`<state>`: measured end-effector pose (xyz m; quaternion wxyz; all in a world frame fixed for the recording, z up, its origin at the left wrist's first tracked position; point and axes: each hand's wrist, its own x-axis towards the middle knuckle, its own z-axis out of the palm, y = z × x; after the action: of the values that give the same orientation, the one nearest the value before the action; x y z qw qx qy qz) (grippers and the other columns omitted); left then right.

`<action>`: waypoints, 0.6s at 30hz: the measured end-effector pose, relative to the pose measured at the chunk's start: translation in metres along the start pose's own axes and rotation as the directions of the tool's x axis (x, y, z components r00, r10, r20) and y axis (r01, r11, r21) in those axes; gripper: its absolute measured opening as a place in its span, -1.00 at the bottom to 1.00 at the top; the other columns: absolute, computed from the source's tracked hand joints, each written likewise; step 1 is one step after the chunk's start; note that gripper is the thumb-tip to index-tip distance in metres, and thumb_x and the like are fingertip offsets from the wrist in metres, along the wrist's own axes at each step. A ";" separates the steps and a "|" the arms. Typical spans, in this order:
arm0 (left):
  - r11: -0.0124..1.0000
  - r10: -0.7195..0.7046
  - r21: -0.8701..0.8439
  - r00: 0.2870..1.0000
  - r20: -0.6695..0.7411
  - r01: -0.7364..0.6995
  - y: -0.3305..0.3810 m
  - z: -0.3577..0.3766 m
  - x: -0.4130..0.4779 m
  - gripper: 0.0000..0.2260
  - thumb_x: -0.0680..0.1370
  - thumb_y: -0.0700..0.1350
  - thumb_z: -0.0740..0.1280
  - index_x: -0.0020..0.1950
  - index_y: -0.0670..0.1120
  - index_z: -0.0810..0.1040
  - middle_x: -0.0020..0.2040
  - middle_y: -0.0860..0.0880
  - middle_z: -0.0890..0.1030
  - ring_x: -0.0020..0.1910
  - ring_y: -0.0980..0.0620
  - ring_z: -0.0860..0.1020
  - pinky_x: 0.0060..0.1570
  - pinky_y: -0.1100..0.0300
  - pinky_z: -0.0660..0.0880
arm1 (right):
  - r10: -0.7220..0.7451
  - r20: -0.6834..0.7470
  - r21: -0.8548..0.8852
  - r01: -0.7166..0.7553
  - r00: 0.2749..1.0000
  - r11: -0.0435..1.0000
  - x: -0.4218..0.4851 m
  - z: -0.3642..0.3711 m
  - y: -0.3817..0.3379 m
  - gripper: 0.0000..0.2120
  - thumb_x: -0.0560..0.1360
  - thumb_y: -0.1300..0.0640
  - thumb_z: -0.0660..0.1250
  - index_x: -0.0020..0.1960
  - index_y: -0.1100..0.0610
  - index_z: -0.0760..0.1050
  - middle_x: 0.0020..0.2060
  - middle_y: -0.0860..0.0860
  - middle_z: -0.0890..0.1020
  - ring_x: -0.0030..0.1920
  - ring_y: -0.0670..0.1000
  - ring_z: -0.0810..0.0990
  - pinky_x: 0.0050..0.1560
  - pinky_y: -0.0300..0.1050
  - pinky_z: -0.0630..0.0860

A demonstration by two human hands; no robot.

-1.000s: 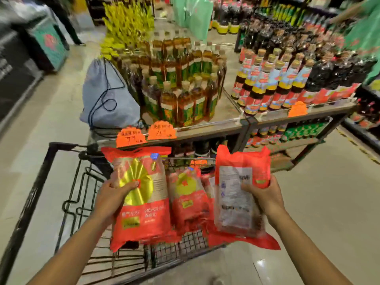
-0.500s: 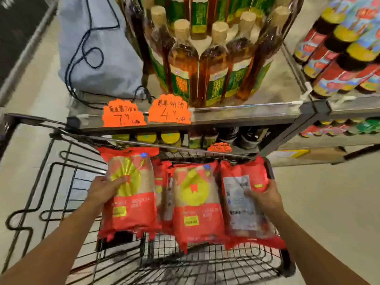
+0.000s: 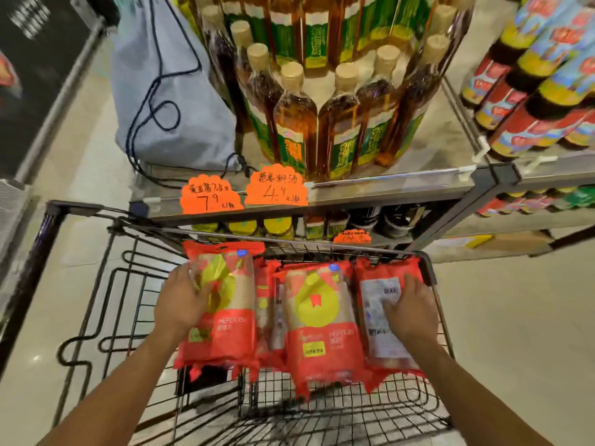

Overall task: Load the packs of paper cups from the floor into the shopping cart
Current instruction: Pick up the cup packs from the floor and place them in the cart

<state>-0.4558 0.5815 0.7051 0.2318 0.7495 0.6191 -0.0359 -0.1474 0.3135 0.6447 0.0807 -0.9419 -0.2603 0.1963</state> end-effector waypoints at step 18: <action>0.243 0.967 0.405 0.185 -0.177 -0.881 0.141 -0.182 -0.224 -0.31 0.52 0.25 0.16 0.52 -0.16 0.38 0.46 -0.21 0.47 0.42 -0.25 0.44 0.40 -0.16 0.36 | -0.145 -0.605 -0.169 0.051 0.783 0.984 -0.283 -0.213 -0.139 -0.29 0.49 -0.26 0.26 0.53 0.09 0.35 0.47 0.22 0.43 0.50 0.23 0.37 0.51 0.29 0.18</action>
<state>-0.4168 0.4312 0.9865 -0.0053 0.9784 0.0606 0.1977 -0.3458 0.2733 0.9668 0.1031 -0.9429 -0.2820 -0.1445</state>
